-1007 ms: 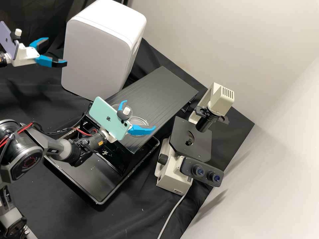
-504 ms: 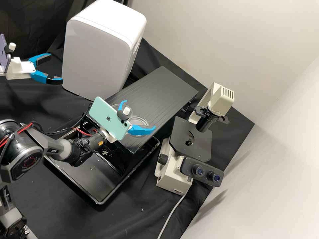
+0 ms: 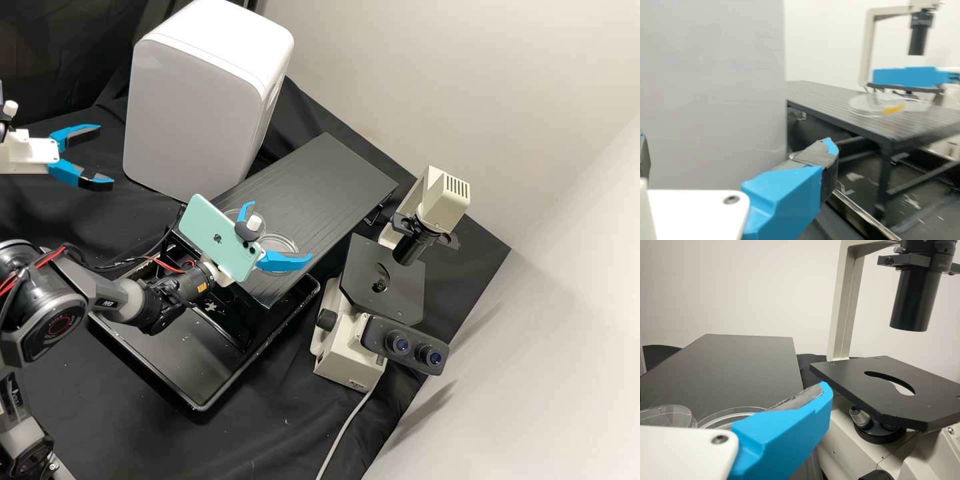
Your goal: Place the lid on the petri dish
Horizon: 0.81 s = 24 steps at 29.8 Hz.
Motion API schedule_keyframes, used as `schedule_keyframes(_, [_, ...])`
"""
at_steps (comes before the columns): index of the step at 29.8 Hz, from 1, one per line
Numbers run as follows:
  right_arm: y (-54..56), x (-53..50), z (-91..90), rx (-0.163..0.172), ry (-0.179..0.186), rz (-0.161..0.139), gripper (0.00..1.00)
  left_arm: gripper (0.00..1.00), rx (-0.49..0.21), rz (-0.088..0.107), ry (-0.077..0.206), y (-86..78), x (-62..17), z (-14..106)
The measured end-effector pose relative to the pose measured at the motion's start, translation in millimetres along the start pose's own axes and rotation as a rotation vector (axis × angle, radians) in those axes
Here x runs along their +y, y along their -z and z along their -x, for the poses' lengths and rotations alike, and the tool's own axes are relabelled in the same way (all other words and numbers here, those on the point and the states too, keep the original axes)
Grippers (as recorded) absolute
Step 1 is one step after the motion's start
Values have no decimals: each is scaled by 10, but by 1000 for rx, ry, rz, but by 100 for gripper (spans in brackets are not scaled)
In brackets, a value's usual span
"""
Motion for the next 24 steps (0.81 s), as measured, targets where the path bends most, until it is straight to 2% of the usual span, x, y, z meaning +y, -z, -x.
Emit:
schedule_keyframes(6, [0,0,0,0,0,0,100,100,-48,2,37,-113,-89,-15])
schedule_keyframes(10, [0,0,0,0,0,0,100,100,-62,-12,55,-146,-133,-25])
schedule_keyframes(12, [0,0,0,0,0,0,100,100,-67,-11,64,-156,-155,-30])
schedule_keyframes(16, [0,0,0,0,0,0,100,100,-64,-22,83,-146,-201,-39])
schedule_keyframes(24, [0,0,0,0,0,0,100,100,-56,-20,95,-110,-253,-178])
